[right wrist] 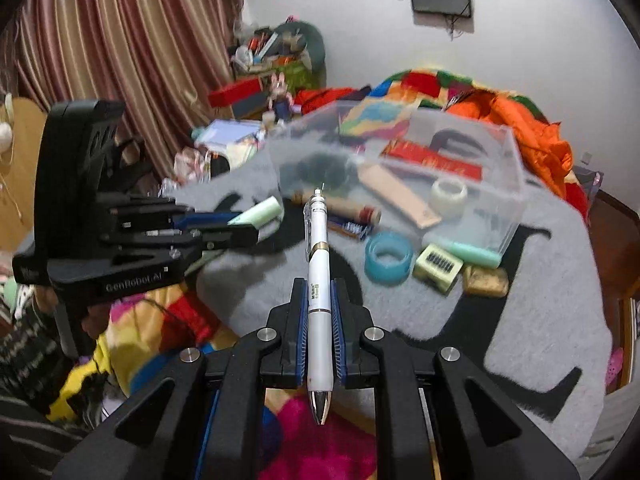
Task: Organize objects
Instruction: 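Carry marker pen with right tool while left tool carries green tube over box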
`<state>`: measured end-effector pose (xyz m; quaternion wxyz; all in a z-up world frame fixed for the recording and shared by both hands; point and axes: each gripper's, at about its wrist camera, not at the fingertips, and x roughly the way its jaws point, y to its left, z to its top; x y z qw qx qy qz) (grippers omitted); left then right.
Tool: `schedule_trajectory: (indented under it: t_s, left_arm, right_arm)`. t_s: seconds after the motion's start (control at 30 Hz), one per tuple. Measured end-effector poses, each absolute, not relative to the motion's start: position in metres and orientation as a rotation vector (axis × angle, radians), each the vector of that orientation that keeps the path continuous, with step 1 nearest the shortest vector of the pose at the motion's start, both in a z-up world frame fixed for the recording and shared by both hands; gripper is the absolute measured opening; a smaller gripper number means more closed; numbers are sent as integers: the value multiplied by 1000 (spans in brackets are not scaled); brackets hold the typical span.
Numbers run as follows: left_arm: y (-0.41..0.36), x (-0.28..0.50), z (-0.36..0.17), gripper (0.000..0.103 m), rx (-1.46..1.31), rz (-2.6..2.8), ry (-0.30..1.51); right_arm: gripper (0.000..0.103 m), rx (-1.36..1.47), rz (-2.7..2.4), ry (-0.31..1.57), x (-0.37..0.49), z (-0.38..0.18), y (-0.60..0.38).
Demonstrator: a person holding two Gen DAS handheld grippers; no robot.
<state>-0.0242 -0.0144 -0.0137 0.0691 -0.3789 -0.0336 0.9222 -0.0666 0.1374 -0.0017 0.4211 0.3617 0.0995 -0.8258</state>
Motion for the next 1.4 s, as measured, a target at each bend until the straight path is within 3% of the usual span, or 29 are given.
schedule_trajectory:
  t_s: [0.87, 1.4]
  left_arm:
    - [-23, -97, 52, 15, -996, 2833, -145]
    - [-40, -186, 28, 15, -1136, 2699, -281]
  right_arm:
    - [10, 799, -2255, 46, -148, 57, 146]
    - [10, 903, -2232, 16, -226, 35, 119]
